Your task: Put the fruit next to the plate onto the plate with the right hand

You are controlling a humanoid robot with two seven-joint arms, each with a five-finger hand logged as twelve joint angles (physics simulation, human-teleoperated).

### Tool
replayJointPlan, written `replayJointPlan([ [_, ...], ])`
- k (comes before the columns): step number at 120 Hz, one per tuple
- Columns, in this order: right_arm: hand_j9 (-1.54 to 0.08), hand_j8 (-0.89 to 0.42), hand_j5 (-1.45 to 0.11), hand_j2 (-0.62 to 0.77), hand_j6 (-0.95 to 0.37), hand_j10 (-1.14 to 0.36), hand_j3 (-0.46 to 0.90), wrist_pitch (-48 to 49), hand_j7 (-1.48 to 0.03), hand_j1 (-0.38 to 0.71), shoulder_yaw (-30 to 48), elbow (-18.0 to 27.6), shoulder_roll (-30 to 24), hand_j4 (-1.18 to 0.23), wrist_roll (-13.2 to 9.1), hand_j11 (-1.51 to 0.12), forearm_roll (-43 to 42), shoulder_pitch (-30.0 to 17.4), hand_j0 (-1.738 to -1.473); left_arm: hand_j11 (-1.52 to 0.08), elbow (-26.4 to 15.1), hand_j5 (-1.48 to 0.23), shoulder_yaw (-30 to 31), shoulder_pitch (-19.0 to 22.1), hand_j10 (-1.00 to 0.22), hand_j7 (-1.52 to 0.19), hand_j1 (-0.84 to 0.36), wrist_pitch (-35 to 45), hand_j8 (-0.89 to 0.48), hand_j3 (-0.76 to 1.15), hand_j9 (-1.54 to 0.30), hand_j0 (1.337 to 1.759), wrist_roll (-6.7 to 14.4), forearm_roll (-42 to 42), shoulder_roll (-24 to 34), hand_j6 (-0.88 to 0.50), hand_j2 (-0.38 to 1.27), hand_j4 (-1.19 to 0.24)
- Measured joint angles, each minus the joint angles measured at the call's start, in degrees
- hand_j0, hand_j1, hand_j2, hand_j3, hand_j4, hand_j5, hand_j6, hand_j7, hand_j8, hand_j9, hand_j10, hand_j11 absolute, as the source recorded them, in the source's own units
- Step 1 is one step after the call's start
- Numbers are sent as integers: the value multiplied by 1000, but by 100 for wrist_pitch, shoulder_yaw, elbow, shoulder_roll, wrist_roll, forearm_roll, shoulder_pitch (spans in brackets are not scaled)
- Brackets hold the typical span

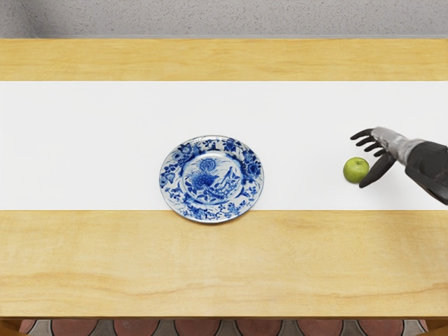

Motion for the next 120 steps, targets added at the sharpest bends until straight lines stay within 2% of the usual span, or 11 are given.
replayJointPlan([
  [48,-561,-432,-561,-84,-433,-432,0,234,-561,167,30,123,1,-432,-3,-561,-29,62,-1658,-9,0,-9,1,0,-7,-9,341,0,-7,0,-9,1658,1,0,0,-7,2,-7],
  [98,-645,-415,-606,-23,-503,-495,0,253,-640,272,33,114,53,-522,-23,-642,-44,48,-1656,-9,0,-9,0,0,-7,-9,341,0,-7,0,-9,1658,1,0,0,-7,1,-7],
  [120,-674,-394,-615,59,-521,-490,0,254,-659,293,27,116,52,-545,-20,-674,-53,45,-1656,-9,0,-9,-1,0,-7,-9,341,0,-7,0,-9,1658,0,0,0,-7,1,-7],
])
